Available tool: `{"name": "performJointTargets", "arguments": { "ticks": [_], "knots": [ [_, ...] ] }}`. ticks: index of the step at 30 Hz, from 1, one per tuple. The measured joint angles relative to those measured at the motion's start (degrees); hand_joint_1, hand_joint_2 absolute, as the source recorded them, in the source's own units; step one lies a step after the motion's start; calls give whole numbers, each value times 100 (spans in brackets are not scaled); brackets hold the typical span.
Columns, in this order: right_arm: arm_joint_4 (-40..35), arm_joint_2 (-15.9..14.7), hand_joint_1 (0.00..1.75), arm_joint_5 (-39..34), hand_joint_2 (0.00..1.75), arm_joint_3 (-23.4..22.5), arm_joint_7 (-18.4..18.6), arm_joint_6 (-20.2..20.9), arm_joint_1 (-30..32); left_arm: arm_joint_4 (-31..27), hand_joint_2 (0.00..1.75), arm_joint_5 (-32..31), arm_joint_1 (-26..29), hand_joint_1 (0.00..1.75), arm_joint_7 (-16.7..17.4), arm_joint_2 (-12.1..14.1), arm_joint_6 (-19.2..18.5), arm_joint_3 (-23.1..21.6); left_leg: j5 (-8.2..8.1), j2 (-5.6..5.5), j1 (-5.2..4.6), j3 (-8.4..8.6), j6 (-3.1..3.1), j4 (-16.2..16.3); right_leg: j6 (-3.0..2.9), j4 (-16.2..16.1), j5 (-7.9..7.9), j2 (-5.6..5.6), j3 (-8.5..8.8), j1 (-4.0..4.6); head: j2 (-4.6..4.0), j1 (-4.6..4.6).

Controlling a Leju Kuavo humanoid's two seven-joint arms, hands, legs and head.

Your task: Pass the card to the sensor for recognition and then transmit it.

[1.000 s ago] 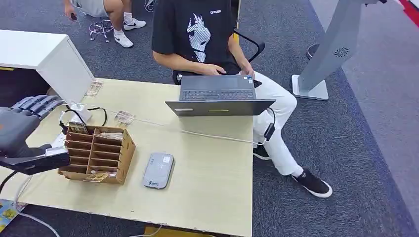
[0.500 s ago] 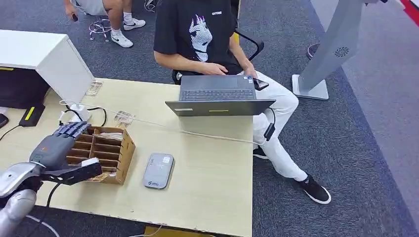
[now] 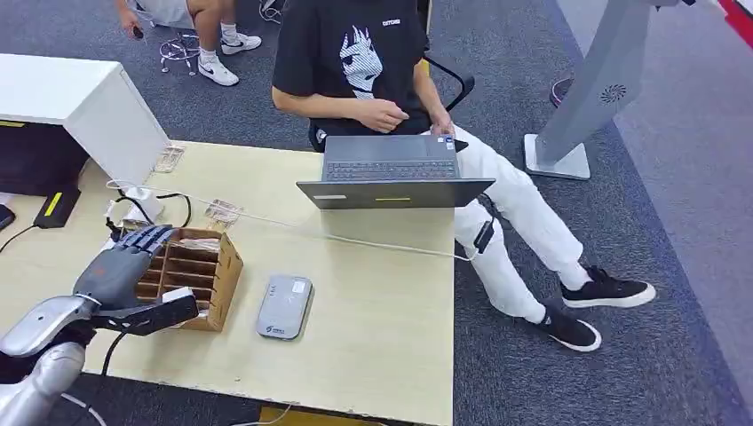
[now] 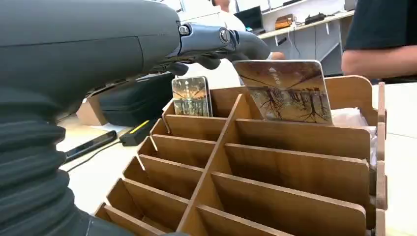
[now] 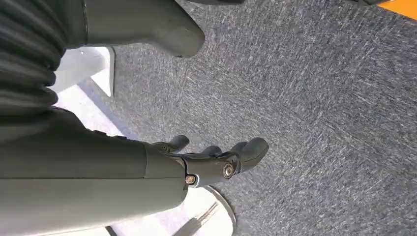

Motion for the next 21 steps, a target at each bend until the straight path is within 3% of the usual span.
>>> {"name": "performJointTargets", "arguments": {
  "ticks": [21],
  "knots": [
    [0, 2, 0, -164, 175, -4, -133, 116, 3, 17, 175, -269, -317, 0, 44, 2, -31, -197, 0, 0, 0, -1, 0, 0, 0, 0, 0, 0, -3, 0, 0, 0]
  ]
}}
